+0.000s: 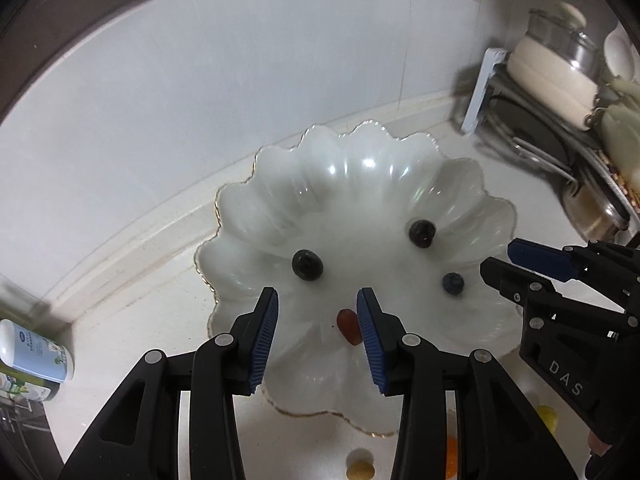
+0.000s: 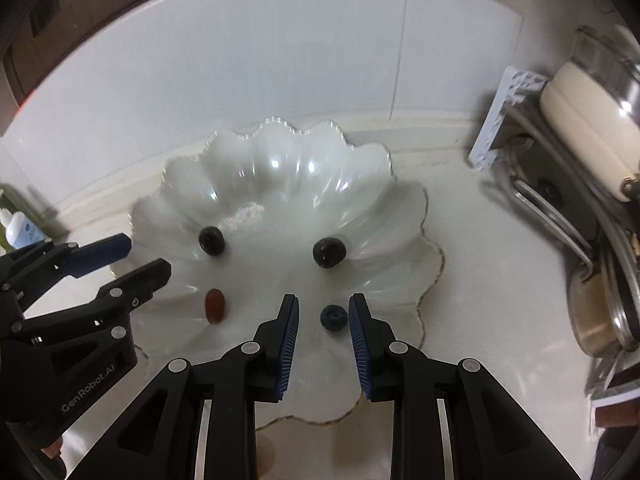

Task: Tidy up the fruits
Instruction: 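Withdraw both open tools from the bowl back toward the loose fruits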

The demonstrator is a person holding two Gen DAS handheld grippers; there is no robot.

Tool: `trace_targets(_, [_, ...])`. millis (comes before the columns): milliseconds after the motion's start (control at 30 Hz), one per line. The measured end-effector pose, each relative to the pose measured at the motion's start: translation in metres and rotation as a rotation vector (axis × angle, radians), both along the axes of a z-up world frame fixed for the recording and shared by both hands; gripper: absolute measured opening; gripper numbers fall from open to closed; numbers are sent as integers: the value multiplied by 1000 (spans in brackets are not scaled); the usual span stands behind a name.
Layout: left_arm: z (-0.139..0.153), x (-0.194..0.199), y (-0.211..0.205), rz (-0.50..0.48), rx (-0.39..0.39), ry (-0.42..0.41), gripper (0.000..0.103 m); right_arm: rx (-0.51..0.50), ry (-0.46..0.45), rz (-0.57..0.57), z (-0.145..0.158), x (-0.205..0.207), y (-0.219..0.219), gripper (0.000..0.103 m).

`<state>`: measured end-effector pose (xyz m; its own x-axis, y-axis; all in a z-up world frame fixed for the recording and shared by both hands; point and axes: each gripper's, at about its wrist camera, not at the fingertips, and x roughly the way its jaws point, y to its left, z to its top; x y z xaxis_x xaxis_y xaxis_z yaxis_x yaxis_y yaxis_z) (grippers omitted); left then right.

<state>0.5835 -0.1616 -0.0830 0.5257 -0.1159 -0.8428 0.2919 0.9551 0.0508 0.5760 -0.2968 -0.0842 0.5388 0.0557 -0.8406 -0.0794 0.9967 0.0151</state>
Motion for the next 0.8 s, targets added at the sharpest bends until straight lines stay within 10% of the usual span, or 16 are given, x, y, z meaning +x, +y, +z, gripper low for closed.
trace_targets(800, [68, -84, 22, -25, -74, -203, 41, 2, -244, 1, 69, -95, 14, 27])
